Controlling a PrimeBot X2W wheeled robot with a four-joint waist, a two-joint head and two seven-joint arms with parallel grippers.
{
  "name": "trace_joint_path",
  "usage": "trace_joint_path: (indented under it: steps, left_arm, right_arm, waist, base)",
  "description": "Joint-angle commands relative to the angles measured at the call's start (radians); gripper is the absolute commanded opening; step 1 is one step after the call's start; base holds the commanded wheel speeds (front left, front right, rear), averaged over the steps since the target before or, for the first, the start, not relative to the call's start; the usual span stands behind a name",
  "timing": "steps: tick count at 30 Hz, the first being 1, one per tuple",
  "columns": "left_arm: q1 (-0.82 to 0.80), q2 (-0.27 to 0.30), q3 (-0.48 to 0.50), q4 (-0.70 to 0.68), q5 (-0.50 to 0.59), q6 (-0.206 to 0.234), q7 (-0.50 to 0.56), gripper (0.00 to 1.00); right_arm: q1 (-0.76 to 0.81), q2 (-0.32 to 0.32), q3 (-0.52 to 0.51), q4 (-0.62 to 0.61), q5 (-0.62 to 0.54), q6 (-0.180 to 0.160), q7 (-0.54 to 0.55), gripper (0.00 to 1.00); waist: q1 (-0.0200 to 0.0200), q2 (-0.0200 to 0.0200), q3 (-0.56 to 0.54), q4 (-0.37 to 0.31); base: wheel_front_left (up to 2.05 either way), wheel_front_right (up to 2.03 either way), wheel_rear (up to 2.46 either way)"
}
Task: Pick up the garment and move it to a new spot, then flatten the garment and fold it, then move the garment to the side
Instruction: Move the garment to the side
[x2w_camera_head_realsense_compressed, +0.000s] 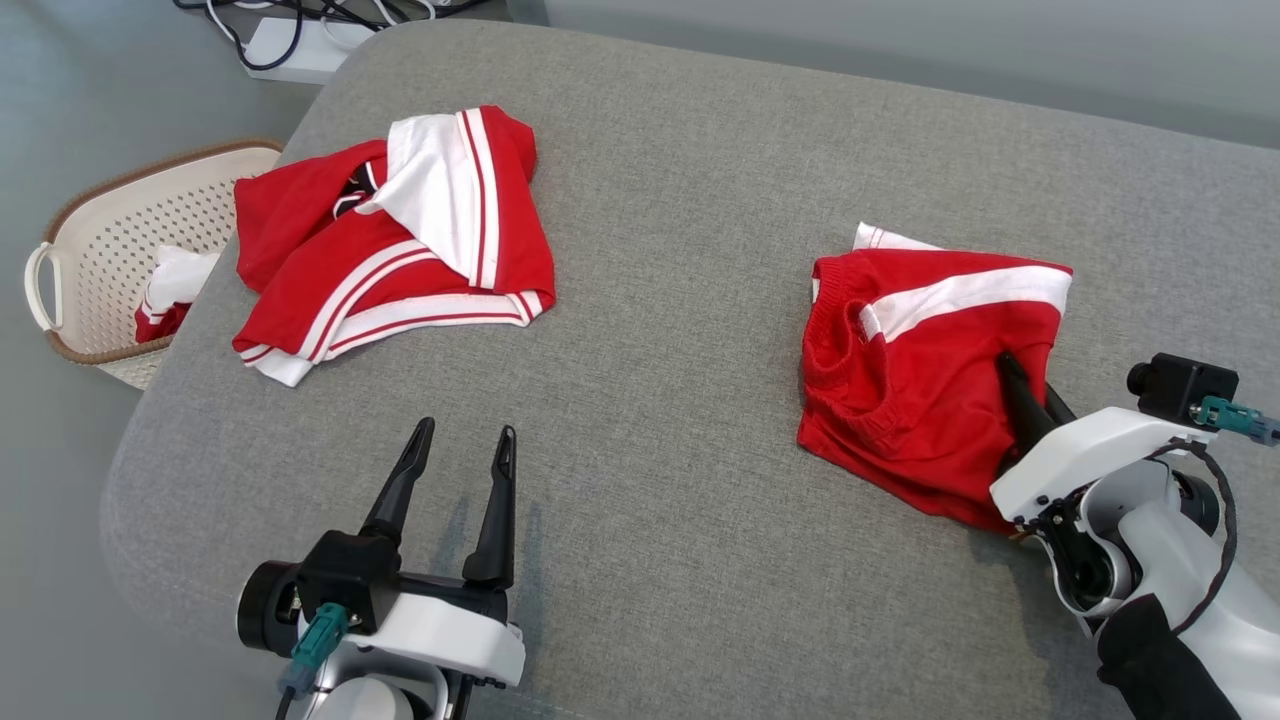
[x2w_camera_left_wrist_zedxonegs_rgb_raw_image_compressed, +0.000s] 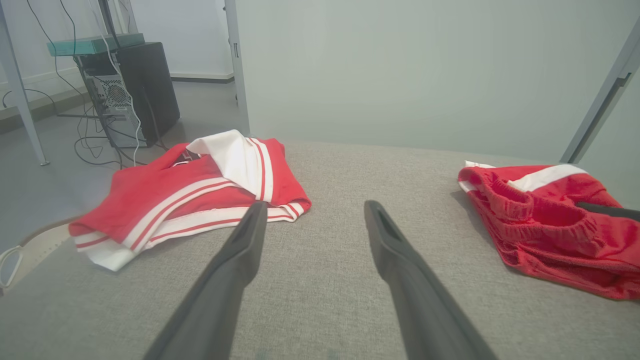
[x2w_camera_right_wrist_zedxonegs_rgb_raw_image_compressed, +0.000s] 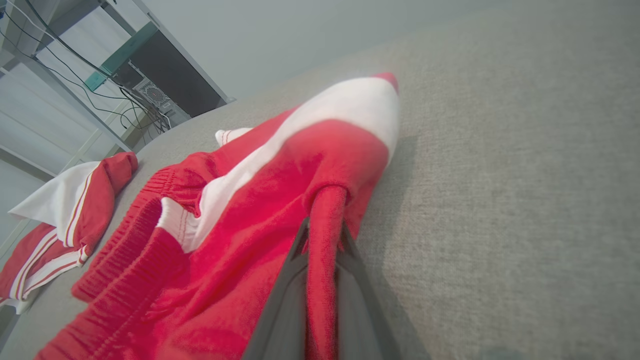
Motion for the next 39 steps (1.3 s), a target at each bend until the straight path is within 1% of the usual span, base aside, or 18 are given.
trace_joint_path:
  steps: [1,5,10,17,24,27,29,33,34,35,37,39]
  left_arm:
    - [-0.037,0.007,0.034,-0.030,0.007,0.001,-0.006,1.00]
    - [-0.034,0.007,0.039,-0.027,0.016,-0.005,-0.006,1.00]
    - [-0.042,0.007,0.043,-0.026,0.028,-0.018,-0.006,1.00]
    - [-0.062,0.007,0.048,-0.017,0.047,-0.038,-0.006,1.00]
    - [-0.073,0.007,0.063,-0.019,0.074,-0.054,-0.006,1.00]
    - [-0.075,0.007,0.072,-0.024,0.084,-0.060,-0.006,1.00]
    - [-0.077,0.007,0.077,-0.026,0.092,-0.064,-0.006,1.00]
    - [-0.088,0.007,0.081,-0.027,0.108,-0.079,-0.006,1.00]
    - [-0.088,0.007,0.081,-0.027,0.108,-0.079,-0.006,1.00]
    - [-0.099,0.007,0.076,-0.029,0.116,-0.085,-0.006,1.00]
    - [-0.106,0.007,0.072,-0.030,0.119,-0.088,-0.006,1.00]
    - [-0.118,0.007,0.063,-0.034,0.122,-0.092,-0.006,1.00]
  right_arm:
    - [0.014,0.013,0.021,-0.009,0.006,0.005,-0.020,0.00]
    - [0.020,0.008,0.028,-0.006,0.009,0.005,-0.041,0.00]
    - [0.038,0.004,0.026,-0.014,0.017,0.005,-0.058,0.00]
    - [0.083,0.009,0.015,-0.033,0.031,0.005,-0.068,0.00]
    - [0.120,0.015,0.006,-0.049,0.042,0.005,-0.070,0.00]
    - [0.131,0.016,-0.004,-0.058,0.041,0.005,-0.071,0.00]
    - [0.131,0.011,-0.014,-0.069,0.020,0.005,-0.071,0.00]
    - [0.105,0.014,-0.016,-0.082,-0.031,0.005,-0.071,0.00]
    - [0.105,0.014,-0.016,-0.082,-0.031,0.005,-0.071,0.00]
    - [0.070,0.005,-0.017,-0.073,-0.065,0.005,-0.071,0.00]
    - [0.050,0.001,-0.020,-0.064,-0.080,0.005,-0.071,0.00]
    - [0.003,-0.018,-0.037,-0.034,-0.114,0.005,-0.071,0.00]
  waist:
    - [0.0000,0.0000,-0.007,-0.008]
    - [0.0000,0.0000,-0.030,-0.043]
    - [0.0000,0.0000,-0.053,-0.118]
    - [0.0000,0.0000,-0.072,-0.280]
    - [0.0000,0.0000,-0.056,-0.453]
    - [0.0000,0.0000,-0.043,-0.515]
    - [0.0000,0.0000,-0.032,-0.549]
    - [0.0000,0.0000,-0.002,-0.594]
    - [0.0000,0.0000,-0.002,-0.594]
    - [0.0000,0.0000,0.016,-0.600]
    - [0.0000,0.0000,0.024,-0.599]
    - [0.0000,0.0000,0.038,-0.590]
  base:
    - [0.00,0.00,0.00]
    - [0.00,0.00,0.00]
    - [0.00,0.00,0.00]
    - [0.00,0.00,0.00]
    - [0.00,0.00,0.00]
    - [0.00,0.00,0.00]
    - [0.00,0.00,0.00]
    - [0.00,0.00,0.00]
    - [0.00,0.00,0.00]
    - [0.00,0.00,0.00]
    - [0.00,0.00,0.00]
    - [0.00,0.00,0.00]
